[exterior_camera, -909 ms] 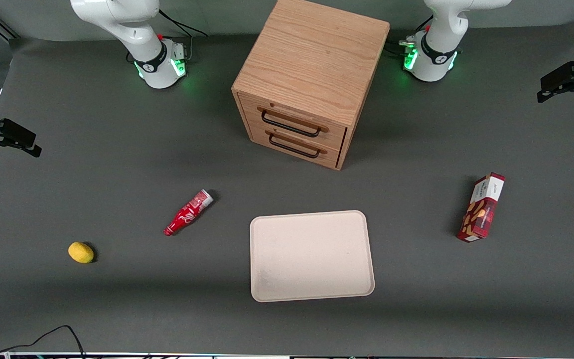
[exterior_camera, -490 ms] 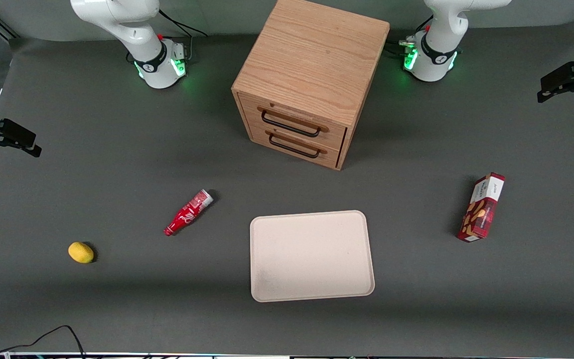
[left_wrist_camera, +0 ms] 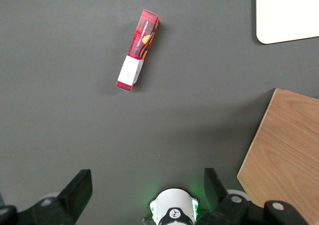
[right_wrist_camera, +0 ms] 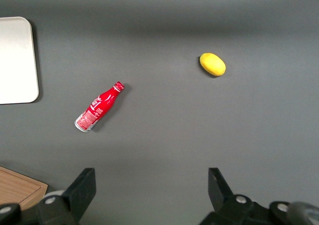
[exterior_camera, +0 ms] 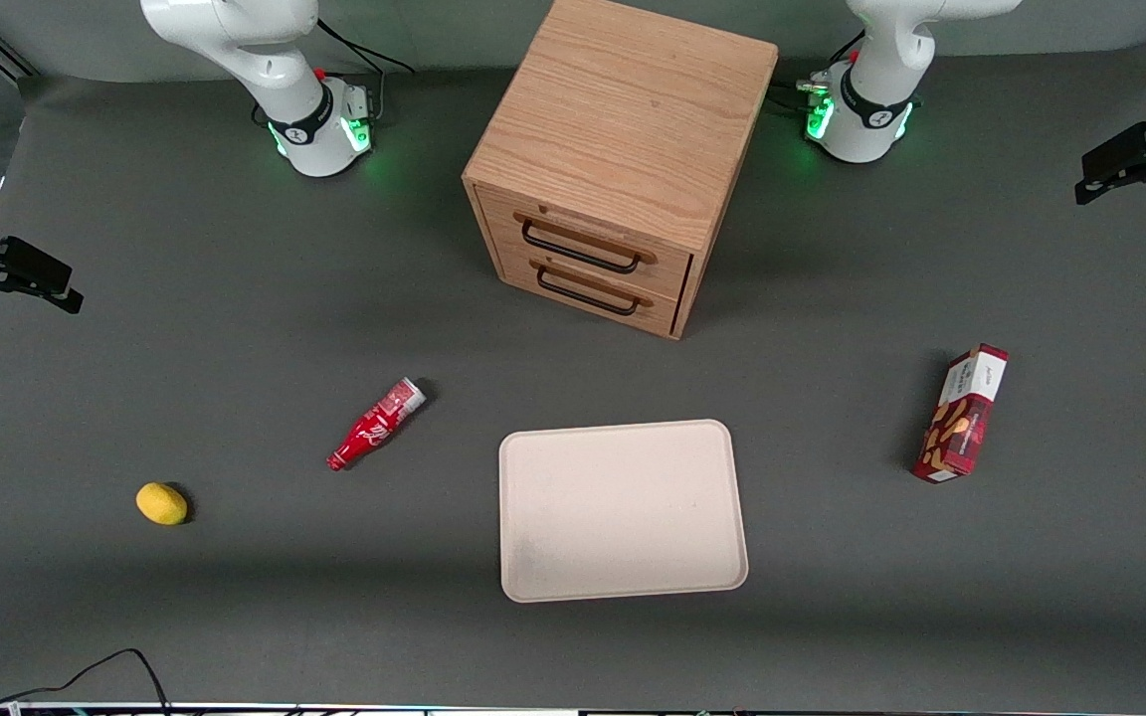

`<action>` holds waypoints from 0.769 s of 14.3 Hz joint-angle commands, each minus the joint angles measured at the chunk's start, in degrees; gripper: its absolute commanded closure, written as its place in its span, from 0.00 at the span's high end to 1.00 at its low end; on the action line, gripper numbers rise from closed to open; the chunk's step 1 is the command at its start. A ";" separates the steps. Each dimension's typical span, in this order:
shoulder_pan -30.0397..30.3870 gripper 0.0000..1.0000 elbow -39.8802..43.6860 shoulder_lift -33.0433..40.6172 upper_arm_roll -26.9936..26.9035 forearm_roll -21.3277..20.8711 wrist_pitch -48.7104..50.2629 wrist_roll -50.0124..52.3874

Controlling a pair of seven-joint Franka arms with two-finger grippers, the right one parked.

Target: Place red cookie box on tray

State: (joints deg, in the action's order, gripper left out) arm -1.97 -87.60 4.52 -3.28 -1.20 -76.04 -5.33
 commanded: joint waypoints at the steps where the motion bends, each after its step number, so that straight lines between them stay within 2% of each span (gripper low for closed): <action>1: 0.65 1.00 2.78 -1.17 -0.15 -2.21 0.10 -3.78; 3: 0.65 1.00 4.10 -3.36 -2.68 -3.45 -0.60 -9.77; 7: 0.74 1.00 3.50 -9.59 -8.14 -1.79 -4.98 -24.70; 10: 1.00 1.00 2.27 -17.50 -8.41 -0.21 -10.25 -32.97; 11: 1.35 1.00 1.31 -19.44 -8.41 1.89 -12.88 -34.65</action>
State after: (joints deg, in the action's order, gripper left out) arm -0.94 -86.43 -10.21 -11.72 -1.85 -85.66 -35.44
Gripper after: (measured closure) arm 0.000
